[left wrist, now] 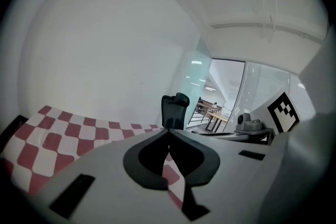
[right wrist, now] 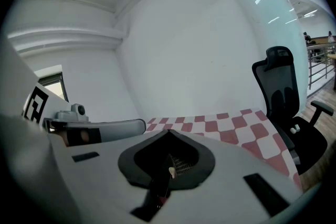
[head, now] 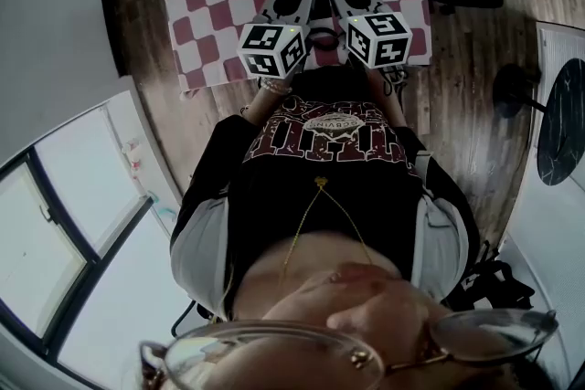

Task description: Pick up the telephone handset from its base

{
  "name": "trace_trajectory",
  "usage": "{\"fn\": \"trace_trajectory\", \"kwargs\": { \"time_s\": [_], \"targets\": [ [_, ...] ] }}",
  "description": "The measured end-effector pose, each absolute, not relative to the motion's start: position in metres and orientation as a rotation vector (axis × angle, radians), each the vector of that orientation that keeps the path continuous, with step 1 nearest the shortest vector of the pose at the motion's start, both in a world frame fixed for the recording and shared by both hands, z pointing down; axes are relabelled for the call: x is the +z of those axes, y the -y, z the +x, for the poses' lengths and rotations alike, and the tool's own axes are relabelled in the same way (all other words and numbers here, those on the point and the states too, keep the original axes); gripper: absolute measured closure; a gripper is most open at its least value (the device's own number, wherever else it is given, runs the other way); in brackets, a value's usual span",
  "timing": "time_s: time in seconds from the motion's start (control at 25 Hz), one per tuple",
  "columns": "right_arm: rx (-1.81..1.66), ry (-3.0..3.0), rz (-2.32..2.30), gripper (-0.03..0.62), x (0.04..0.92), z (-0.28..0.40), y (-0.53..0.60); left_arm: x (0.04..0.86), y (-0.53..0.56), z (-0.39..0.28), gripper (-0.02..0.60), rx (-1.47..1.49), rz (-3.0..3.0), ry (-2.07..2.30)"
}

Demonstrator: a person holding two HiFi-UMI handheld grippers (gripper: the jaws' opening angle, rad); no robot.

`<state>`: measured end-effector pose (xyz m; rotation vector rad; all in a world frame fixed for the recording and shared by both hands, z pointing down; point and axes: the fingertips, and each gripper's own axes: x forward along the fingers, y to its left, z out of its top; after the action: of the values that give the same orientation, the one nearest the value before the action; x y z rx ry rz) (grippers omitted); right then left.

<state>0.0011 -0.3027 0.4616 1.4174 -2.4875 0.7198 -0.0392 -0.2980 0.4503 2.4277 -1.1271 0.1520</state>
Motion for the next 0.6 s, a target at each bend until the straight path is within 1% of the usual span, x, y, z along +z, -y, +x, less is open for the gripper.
{"fn": "trace_trajectory", "kwargs": {
  "time_s": [0.6],
  "targets": [
    [0.786, 2.378, 1.444, 0.577, 0.497, -0.011, 0.331, 0.478, 0.331, -0.058, 0.572, 0.192, 2.388, 1.060]
  ]
}}
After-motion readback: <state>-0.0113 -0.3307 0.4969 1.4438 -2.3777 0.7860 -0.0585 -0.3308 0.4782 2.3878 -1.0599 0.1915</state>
